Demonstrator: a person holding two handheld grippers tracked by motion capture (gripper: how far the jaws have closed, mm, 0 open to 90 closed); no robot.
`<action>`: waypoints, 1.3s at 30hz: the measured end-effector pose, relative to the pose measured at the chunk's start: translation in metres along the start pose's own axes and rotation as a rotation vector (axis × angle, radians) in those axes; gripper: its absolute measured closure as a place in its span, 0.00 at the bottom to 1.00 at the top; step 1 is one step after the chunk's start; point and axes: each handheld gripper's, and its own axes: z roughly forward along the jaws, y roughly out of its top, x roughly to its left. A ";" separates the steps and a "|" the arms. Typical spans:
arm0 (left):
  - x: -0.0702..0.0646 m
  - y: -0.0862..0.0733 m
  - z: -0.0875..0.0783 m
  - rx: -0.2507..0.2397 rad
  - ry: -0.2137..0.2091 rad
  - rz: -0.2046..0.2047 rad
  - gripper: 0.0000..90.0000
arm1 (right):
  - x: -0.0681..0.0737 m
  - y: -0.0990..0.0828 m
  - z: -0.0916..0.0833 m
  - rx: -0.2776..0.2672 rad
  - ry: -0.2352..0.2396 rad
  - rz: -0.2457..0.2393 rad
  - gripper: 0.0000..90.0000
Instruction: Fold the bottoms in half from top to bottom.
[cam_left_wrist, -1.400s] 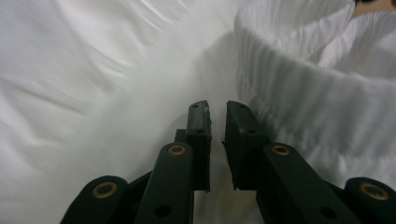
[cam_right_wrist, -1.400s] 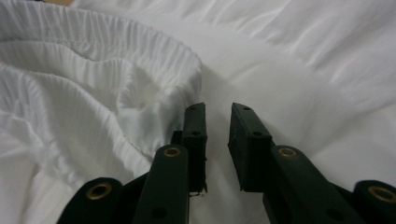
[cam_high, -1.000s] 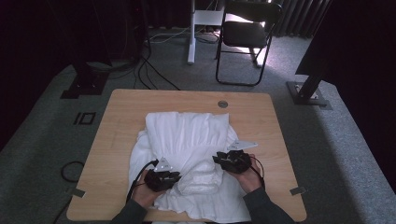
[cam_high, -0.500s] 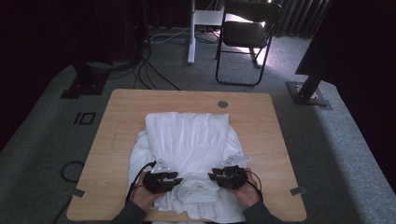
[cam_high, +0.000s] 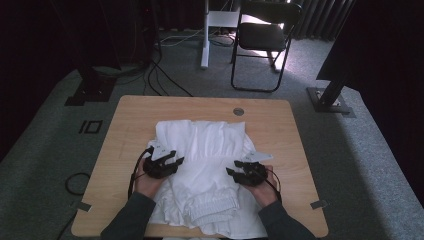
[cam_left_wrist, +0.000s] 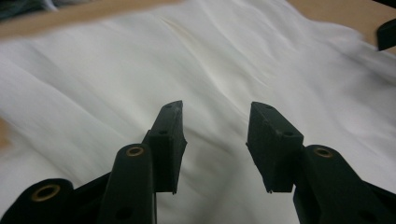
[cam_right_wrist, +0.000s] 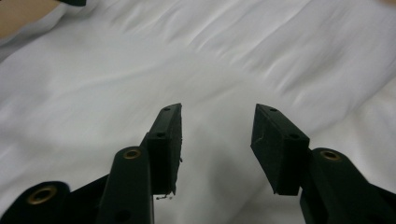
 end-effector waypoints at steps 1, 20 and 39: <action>0.007 0.003 0.007 -0.005 0.024 -0.016 0.63 | -0.003 0.005 0.004 -0.007 -0.011 0.001 0.56; 0.038 -0.015 0.068 0.153 0.087 -0.108 0.61 | -0.036 0.034 0.102 0.115 -0.117 0.024 0.55; 0.000 -0.030 0.019 0.122 0.084 -0.098 0.54 | -0.034 0.006 0.076 0.106 -0.054 -0.005 0.56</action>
